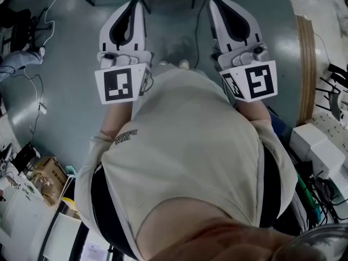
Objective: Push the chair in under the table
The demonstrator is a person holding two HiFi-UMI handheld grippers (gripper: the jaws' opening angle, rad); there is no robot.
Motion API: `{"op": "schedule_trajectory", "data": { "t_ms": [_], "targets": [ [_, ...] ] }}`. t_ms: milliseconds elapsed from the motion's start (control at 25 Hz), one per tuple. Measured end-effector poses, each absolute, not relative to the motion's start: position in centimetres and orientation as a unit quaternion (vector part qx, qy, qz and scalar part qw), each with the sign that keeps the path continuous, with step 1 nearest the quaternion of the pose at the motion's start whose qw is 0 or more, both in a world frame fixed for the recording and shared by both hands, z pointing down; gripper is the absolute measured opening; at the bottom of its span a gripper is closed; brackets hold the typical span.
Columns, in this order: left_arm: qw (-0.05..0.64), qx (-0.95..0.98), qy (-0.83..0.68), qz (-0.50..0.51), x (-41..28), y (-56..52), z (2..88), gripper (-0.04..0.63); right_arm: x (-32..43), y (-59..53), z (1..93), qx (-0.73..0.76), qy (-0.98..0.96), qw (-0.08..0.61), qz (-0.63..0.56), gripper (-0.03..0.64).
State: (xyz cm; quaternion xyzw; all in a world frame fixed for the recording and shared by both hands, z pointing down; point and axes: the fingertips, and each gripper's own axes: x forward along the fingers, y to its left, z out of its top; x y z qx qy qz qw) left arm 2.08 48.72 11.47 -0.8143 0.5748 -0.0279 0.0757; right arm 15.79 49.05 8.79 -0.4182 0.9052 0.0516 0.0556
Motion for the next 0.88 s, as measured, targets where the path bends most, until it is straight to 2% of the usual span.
{"op": "schedule_trajectory", "data": {
  "t_ms": [240,880],
  "targets": [
    [0.061,-0.808,0.585,-0.03,3.7,48.4,11.9,0.011,17.3,48.3,9.0,-0.41,0.909,0.059,0.048,0.009],
    [0.064,-0.806,0.588,-0.033,2.7,42.3,13.4,0.011,15.9,41.9,10.6,-0.402,0.913,0.049,0.043,0.009]
  ]
}}
